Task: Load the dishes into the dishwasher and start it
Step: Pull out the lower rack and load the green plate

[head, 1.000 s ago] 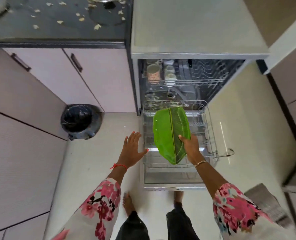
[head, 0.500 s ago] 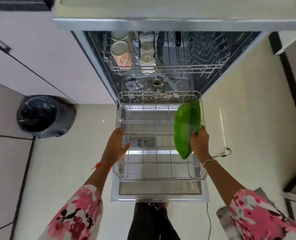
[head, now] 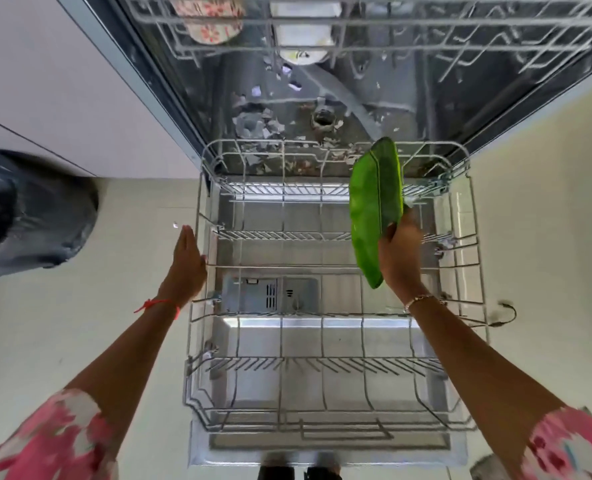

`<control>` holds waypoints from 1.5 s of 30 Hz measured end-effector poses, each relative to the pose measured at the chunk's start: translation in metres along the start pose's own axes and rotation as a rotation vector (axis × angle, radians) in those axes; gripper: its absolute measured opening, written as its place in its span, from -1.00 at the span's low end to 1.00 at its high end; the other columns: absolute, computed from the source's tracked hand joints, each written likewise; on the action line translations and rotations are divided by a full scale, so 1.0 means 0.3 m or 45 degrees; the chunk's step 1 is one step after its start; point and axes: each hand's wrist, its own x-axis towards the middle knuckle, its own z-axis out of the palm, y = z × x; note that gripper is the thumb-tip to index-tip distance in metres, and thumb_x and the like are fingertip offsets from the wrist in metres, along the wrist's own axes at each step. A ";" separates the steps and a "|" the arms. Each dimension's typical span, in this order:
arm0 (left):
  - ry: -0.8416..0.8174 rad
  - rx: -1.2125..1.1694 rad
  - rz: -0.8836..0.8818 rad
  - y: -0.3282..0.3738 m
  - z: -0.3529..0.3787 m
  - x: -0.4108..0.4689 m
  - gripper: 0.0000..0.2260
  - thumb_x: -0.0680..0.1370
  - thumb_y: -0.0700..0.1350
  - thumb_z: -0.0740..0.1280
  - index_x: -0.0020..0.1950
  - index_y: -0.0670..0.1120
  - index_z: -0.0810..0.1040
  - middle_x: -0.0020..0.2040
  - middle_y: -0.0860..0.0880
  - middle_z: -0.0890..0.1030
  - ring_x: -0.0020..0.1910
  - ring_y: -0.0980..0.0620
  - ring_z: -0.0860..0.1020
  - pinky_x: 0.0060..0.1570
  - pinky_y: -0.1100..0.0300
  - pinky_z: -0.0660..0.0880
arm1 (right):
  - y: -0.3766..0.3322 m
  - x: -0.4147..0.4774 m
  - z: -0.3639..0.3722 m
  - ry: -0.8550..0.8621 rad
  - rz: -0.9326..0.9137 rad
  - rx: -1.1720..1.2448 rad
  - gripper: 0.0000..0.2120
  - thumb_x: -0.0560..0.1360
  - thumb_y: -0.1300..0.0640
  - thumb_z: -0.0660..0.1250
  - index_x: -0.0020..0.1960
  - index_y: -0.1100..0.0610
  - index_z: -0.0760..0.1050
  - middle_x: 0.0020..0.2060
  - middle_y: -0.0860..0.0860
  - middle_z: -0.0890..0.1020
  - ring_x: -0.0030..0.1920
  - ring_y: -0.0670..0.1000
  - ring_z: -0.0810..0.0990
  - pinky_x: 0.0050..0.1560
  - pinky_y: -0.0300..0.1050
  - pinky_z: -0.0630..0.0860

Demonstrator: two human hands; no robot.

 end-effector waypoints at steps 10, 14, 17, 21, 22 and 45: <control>0.061 -0.288 -0.075 -0.010 0.058 -0.007 -0.22 0.43 -0.60 0.08 0.52 -0.13 -0.16 0.42 -0.27 0.29 0.39 -0.16 0.33 0.19 0.14 0.36 | 0.034 -0.012 0.160 -0.038 -0.020 -0.132 -0.62 0.41 0.45 0.12 0.23 0.41 0.32 0.02 0.30 0.50 -0.05 0.28 0.53 -0.15 0.01 0.47; 0.078 -0.283 -0.066 -0.018 0.061 -0.009 -0.21 0.42 -0.60 0.09 0.53 -0.13 -0.13 0.38 -0.28 0.34 0.36 -0.17 0.36 0.20 0.05 0.41 | 0.052 0.004 0.230 -0.078 0.007 -0.155 -0.60 0.42 0.49 0.15 0.25 0.40 0.29 0.06 0.28 0.47 -0.03 0.27 0.52 -0.17 -0.02 0.44; 0.093 -0.265 -0.052 -0.026 0.064 -0.009 -0.22 0.43 -0.59 0.10 0.53 -0.14 -0.12 0.35 -0.28 0.37 0.34 -0.17 0.38 0.17 0.09 0.42 | 0.074 0.013 0.276 -0.135 0.025 -0.111 -0.61 0.44 0.51 0.16 0.26 0.40 0.26 0.06 0.27 0.44 -0.02 0.24 0.51 -0.15 -0.09 0.47; 0.083 -0.237 -0.028 -0.030 0.065 -0.004 -0.24 0.43 -0.59 0.12 0.52 -0.16 -0.10 0.34 -0.30 0.37 0.33 -0.19 0.39 0.19 0.04 0.43 | 0.095 0.018 0.292 -0.172 0.030 -0.047 -0.62 0.46 0.48 0.16 0.27 0.38 0.23 0.08 0.28 0.45 0.01 0.24 0.53 -0.08 -0.04 0.54; 0.078 -0.228 -0.021 -0.029 0.062 -0.004 -0.24 0.44 -0.59 0.12 0.52 -0.17 -0.11 0.34 -0.31 0.37 0.33 -0.20 0.39 0.21 0.01 0.44 | 0.096 0.020 0.285 -0.199 0.030 -0.054 -0.63 0.47 0.46 0.15 0.27 0.37 0.22 0.09 0.28 0.46 0.01 0.26 0.54 -0.09 0.02 0.56; 0.096 0.234 0.283 0.461 -0.710 -0.727 -0.41 0.53 0.01 0.26 0.45 -0.23 0.17 0.46 -0.19 0.23 0.48 -0.14 0.12 0.43 0.08 0.03 | -0.806 -0.382 -0.386 -0.831 -0.731 -0.754 -0.52 0.59 -0.05 0.11 0.38 0.24 0.22 0.29 0.16 0.38 0.26 0.13 0.40 0.25 0.02 0.38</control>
